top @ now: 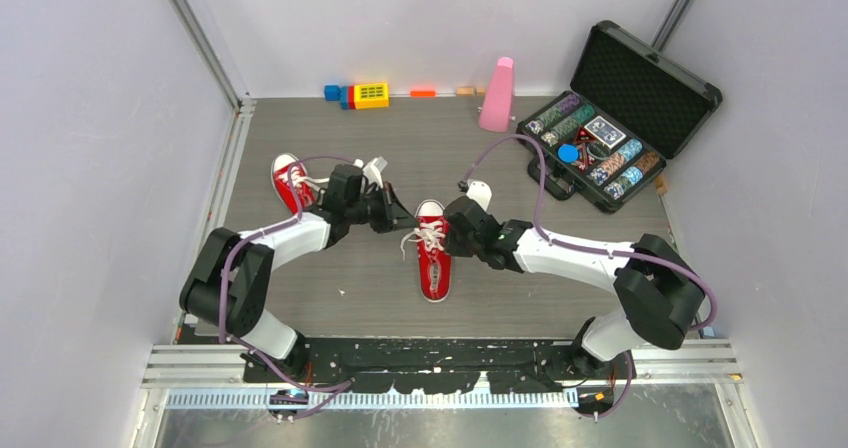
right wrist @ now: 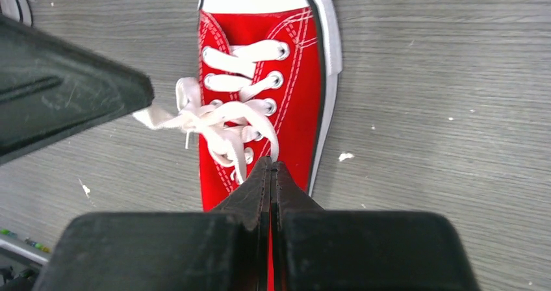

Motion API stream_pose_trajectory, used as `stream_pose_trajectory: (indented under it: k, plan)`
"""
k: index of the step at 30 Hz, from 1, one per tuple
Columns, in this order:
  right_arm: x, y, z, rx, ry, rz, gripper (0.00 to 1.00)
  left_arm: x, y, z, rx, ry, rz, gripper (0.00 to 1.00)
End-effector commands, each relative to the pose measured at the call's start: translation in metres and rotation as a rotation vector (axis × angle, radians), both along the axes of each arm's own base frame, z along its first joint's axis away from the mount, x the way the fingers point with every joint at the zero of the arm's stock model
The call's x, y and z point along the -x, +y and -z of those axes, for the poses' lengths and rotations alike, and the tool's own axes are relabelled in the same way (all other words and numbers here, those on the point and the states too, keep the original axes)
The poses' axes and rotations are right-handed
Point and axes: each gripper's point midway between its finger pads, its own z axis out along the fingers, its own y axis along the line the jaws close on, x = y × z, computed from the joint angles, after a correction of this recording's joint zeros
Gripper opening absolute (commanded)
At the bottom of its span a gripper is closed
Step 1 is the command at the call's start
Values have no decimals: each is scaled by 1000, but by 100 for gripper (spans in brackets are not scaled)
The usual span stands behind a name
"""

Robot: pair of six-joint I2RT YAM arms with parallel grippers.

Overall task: Tie the shoes
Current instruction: Tie the shoelace on the shoe.

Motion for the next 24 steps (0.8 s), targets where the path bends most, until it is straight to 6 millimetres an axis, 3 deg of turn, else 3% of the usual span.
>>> stream_pose_trajectory:
  k: [1, 4, 9, 15, 24]
  plan:
    - [-8, 9, -19, -50, -64, 40, 0, -13, -13, -22, 41, -50, 24, 0]
    - [-6, 0, -16, -20, -64, 59, 1, -15, -16, -23, 41, -51, 32, 0]
    - [-4, -22, -17, 73, -84, 75, 16, -18, -18, -24, 41, -54, 40, 0]
    - [8, -16, -17, 89, -42, -30, 36, -18, -20, -25, 32, -53, 62, 0]
    - [-7, -12, -49, 168, -69, -178, 40, -17, -25, -23, 31, -43, 95, 0]
